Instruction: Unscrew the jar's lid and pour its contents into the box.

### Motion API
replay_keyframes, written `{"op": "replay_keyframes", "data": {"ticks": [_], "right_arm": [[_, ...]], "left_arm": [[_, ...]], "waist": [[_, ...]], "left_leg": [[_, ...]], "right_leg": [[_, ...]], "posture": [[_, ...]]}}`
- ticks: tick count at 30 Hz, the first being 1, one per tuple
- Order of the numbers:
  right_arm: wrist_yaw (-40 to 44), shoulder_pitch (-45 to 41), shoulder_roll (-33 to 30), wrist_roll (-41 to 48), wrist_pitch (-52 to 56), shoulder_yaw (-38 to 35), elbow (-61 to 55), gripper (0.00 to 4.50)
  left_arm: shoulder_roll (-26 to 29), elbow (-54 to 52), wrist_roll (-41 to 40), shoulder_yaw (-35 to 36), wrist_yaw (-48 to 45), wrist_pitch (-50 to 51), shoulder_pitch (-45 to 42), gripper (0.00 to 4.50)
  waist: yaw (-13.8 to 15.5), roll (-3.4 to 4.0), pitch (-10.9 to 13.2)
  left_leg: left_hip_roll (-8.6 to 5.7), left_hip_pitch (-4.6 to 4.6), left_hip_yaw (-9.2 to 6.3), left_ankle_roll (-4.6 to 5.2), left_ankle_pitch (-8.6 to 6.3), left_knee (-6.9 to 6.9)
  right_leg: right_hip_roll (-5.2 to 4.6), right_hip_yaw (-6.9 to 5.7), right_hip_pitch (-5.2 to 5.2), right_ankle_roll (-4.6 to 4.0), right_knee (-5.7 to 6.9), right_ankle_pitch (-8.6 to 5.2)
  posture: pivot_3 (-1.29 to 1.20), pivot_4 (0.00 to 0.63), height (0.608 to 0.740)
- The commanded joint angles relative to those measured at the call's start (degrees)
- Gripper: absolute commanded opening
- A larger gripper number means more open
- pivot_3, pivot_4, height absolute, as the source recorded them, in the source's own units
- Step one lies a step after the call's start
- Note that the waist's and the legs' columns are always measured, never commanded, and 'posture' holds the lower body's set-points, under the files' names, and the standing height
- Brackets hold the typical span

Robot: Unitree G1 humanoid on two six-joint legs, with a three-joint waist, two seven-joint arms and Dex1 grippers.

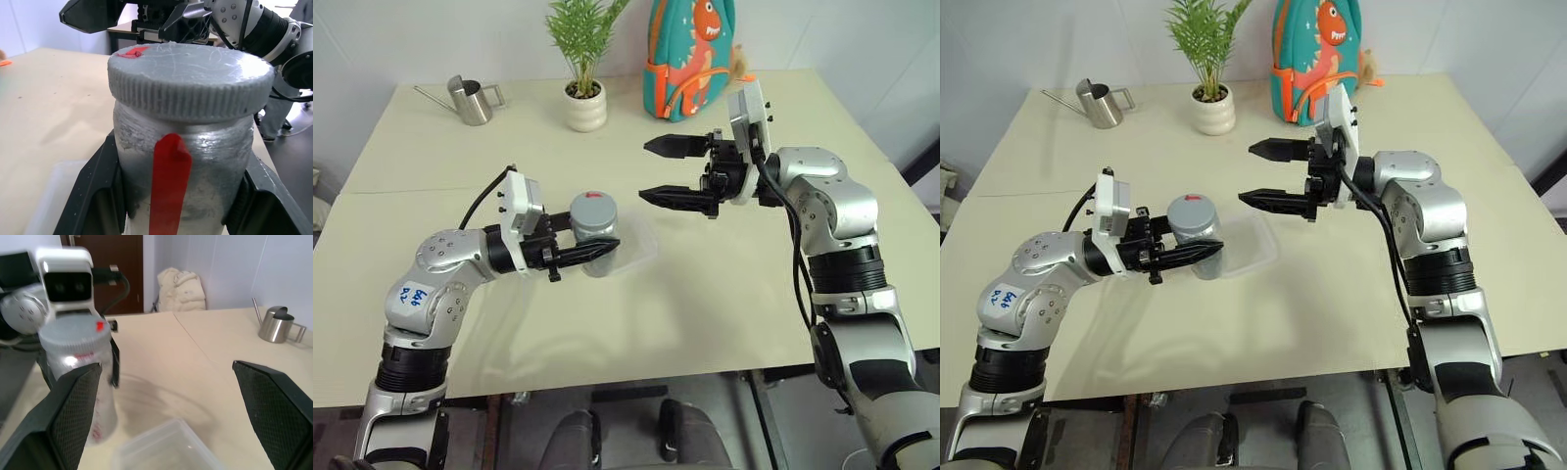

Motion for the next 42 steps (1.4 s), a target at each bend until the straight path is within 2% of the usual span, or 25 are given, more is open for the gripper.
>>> {"op": "replay_keyframes", "data": {"ticks": [1,6,11,19,33,42], "right_arm": [[0.69,-1.02,1.12,5.14,3.94,-1.56,-6.02,4.49],[-2.12,-0.37,4.77,6.49,7.02,0.99,-12.18,4.49],[-6.6,0.11,8.13,-1.58,1.95,7.09,-14.13,4.49],[-8.28,-1.16,11.38,-1.95,1.56,7.58,-11.74,4.49],[-3.92,-1.2,7.46,-2.7,-1.32,5.95,-4.97,4.49],[-2.39,-0.19,6.12,0.23,0.84,4.22,-5.89,4.49]], "left_arm": [[0.19,-1.98,-0.98,0.85,-0.34,-0.95,-0.72,1.96],[0.07,-1.52,-0.79,0.66,-0.42,-0.86,-1.28,1.96],[-0.28,-1.12,-0.56,0.08,-0.48,-0.9,-1.84,1.96],[-0.71,-1.11,-0.56,-0.28,-0.49,-0.94,-1.94,1.96],[-0.59,-1.37,-0.48,0.09,-0.39,-1.2,-1.24,1.96],[-0.5,-1.48,-0.65,0.11,-0.56,-1.33,-0.98,1.96]], "waist": [[-0.14,0.0,0.0],[-0.23,0.0,0.0],[-0.41,0.0,0.0],[-0.45,-0.01,-0.01],[-0.48,-0.01,-0.01],[-0.46,-0.01,-0.01]], "left_leg": [[0.07,0.0,0.01,0.0,0.0,0.0],[0.25,-0.02,0.06,0.01,-0.02,0.08],[0.26,-0.01,0.05,-0.01,-0.03,0.1],[0.25,-0.03,0.05,0.0,-0.04,0.11],[0.25,-0.03,0.05,0.0,-0.04,0.12],[0.26,-0.03,0.06,0.0,-0.04,0.12]], "right_leg": [[0.01,-0.01,0.0,0.0,0.0,0.0],[0.0,0.0,0.02,0.0,0.01,0.0],[0.0,0.02,0.01,0.0,0.06,0.0],[0.0,0.02,0.01,0.0,0.04,0.0],[0.0,0.02,0.01,0.0,0.05,0.0],[0.0,0.02,0.01,0.0,0.05,0.0]], "posture": [[0.0,0.15,0.74],[0.0,0.15,0.74],[0.0,0.15,0.74],[0.0,0.15,0.74],[0.0,0.15,0.74],[0.0,0.15,0.74]]}}
